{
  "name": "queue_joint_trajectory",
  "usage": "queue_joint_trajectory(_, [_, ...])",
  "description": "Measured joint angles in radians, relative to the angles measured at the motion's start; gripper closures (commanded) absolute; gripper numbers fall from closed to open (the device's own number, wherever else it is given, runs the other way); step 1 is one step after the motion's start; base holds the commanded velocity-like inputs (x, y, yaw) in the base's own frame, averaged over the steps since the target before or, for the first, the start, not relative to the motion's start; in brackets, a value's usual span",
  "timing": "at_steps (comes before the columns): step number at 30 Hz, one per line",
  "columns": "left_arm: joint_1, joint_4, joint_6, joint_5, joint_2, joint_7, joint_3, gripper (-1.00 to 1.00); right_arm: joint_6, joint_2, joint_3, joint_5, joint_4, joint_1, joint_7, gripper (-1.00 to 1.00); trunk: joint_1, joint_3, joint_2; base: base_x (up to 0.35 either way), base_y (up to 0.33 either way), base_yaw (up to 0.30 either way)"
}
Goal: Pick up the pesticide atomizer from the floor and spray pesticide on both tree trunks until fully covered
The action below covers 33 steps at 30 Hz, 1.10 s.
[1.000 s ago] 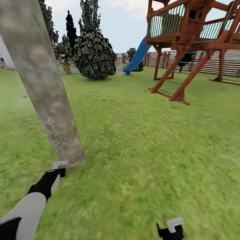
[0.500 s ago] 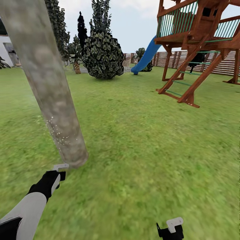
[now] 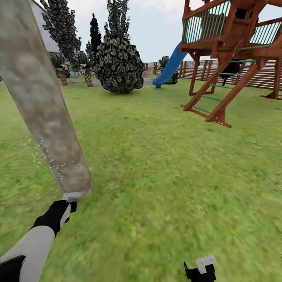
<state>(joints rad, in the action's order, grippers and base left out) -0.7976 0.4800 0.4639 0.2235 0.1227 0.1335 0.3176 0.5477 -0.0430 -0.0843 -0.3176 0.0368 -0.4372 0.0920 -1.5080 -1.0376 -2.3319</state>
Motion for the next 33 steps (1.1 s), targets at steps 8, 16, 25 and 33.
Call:
queue_joint_trajectory(8, [0.000,0.004,-0.001,-0.001,0.000,0.002,0.001,1.00,0.000,0.000,0.000,0.000,0.000,0.000,0.000,-1.00,0.000,0.000,0.000,0.111,-0.266,0.184])
queue_joint_trajectory(16, [0.000,0.004,-0.001,-0.002,0.000,0.002,0.002,1.00,0.000,0.000,0.000,0.000,0.000,0.000,0.000,-1.00,0.000,0.000,0.000,0.150,-0.259,0.275])
queue_joint_trajectory(25, [0.000,0.005,-0.001,-0.002,0.000,0.002,0.002,1.00,0.000,0.001,0.000,0.000,0.000,0.000,0.000,-1.00,0.000,0.000,0.000,0.200,-0.230,0.039])
queue_joint_trajectory(33, [0.000,0.005,-0.001,-0.002,0.000,0.002,0.004,1.00,0.000,0.002,0.001,0.000,0.000,0.000,0.000,-1.00,0.000,0.000,0.000,0.202,-0.228,0.155])
